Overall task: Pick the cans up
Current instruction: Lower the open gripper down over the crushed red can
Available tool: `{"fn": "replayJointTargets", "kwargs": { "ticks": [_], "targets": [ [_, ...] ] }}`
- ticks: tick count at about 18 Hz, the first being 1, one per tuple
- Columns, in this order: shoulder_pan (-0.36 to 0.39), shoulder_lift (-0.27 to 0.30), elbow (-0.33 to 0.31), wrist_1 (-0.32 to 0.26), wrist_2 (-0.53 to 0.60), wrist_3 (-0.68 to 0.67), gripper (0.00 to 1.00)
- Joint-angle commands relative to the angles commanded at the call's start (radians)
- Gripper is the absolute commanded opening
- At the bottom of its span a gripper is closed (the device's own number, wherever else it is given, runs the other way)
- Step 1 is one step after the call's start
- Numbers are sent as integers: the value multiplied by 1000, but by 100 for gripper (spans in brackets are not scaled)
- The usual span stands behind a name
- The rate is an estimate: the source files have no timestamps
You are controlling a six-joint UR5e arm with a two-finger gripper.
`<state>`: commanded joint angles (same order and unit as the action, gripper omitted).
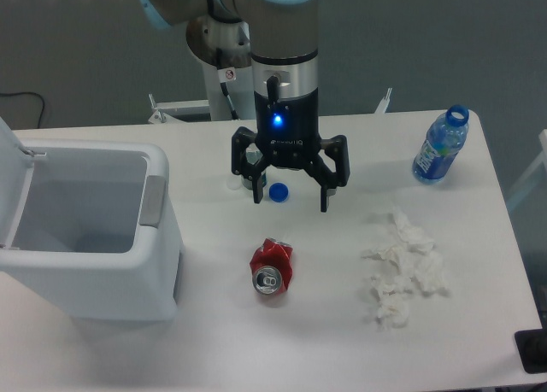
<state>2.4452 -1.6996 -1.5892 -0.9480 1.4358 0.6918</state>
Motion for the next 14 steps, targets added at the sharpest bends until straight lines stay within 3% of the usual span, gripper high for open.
{"fn": "replayJointTargets", "kwargs": {
  "ticks": [4, 14],
  "targets": [
    [-2, -9, 6, 0, 2, -2, 100],
    [-34, -98, -12, 25, 64, -12, 100]
  ]
}}
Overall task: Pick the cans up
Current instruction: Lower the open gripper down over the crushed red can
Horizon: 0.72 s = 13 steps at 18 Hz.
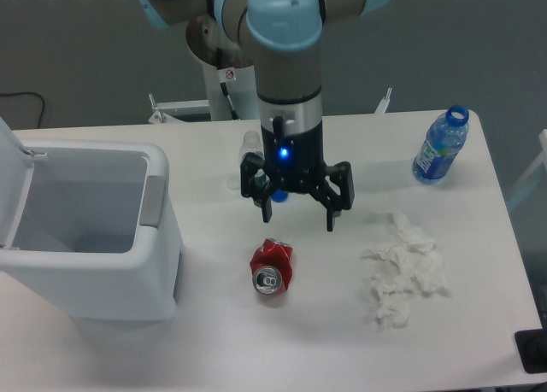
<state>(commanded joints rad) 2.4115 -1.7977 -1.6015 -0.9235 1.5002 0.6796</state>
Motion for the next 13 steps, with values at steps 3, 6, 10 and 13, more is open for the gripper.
{"fn": "replayJointTargets", "kwargs": {
  "ticks": [3, 6, 10, 13],
  "targets": [
    [-3, -17, -23, 0, 11, 8, 100],
    [-25, -41, -35, 2, 11, 14, 100],
    [-46, -87, -43, -8, 15, 64, 100],
    [-52, -120, -57, -9, 34, 93, 100]
  ]
}}
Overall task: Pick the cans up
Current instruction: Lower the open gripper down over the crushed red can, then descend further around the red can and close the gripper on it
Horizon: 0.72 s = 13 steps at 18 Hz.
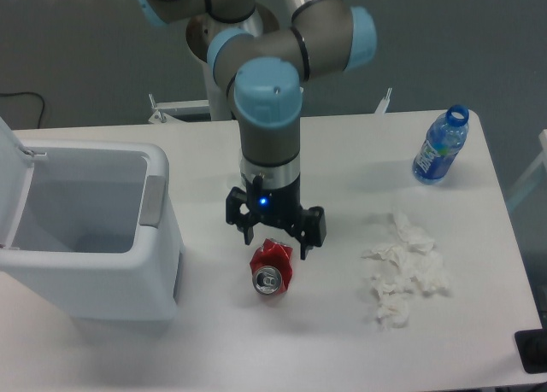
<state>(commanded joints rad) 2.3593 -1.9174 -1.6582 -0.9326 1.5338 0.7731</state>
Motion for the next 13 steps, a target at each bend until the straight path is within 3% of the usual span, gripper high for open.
{"fn": "replayJointTargets", "kwargs": {
  "ticks": [7, 13],
  "targets": [
    [-20, -49, -12, -2, 29, 25, 100],
    [-20, -121, 20, 9, 49, 23, 100]
  ]
}}
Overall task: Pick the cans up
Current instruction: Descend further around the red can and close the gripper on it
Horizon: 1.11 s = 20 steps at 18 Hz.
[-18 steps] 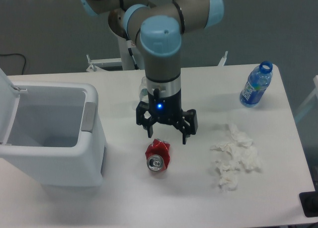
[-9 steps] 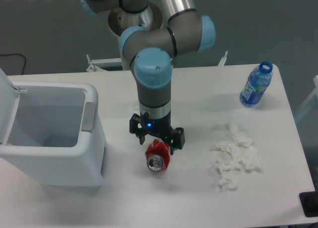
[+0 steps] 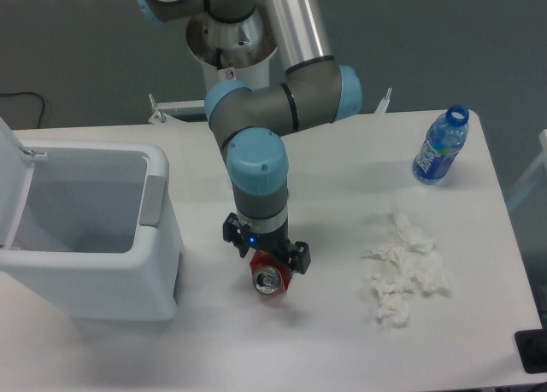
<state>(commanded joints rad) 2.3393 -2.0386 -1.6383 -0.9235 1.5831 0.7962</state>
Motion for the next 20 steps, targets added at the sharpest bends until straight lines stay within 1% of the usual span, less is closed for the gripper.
{"fn": "replayJointTargets", "kwargs": {
  "ticks": [11, 20],
  "targets": [
    [2, -35, 0, 3, -6, 5, 100],
    [2, -43, 0, 9, -9, 5, 100]
  ]
}}
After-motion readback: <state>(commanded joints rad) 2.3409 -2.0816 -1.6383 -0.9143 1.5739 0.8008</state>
